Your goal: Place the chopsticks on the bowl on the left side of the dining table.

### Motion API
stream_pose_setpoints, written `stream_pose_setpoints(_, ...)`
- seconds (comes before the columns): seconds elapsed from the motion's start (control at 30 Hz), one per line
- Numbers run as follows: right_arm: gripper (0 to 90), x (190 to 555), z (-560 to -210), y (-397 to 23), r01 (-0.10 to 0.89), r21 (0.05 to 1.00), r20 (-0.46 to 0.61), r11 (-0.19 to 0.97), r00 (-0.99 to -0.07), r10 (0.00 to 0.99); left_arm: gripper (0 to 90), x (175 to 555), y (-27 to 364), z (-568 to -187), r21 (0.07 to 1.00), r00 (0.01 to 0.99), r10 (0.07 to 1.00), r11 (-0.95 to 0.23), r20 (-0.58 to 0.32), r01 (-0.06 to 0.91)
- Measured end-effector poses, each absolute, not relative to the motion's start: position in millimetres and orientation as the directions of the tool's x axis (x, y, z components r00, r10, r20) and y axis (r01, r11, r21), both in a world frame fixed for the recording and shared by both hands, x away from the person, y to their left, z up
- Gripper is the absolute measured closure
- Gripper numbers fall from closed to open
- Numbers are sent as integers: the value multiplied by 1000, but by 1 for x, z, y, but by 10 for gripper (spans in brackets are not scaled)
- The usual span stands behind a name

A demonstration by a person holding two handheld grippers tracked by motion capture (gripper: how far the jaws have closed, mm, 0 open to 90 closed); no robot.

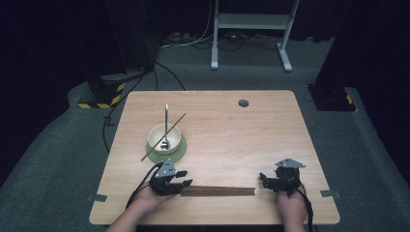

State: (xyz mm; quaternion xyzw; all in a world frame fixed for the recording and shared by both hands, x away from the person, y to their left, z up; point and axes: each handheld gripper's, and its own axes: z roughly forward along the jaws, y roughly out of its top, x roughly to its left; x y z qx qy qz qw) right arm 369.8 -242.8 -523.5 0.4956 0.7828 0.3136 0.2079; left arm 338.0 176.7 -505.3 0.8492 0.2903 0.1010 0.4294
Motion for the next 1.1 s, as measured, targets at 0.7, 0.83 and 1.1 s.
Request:
stream_pose_setpoints(0.7,97,370,-524,-242,646,697,-13,311,-422,907,794,342,170,-519,737,818,562,-500,-123,454)
stream_pose_setpoints(0.83,97,370,-524,-242,646,697,-13,311,-422,906,801,344,172,-518,738,814,570,-500,-113,453)
stream_pose_setpoints(1.1,97,370,-524,-242,645,697,-14,312,-423,906,810,344,178,-518,738,797,595,-493,-100,461)
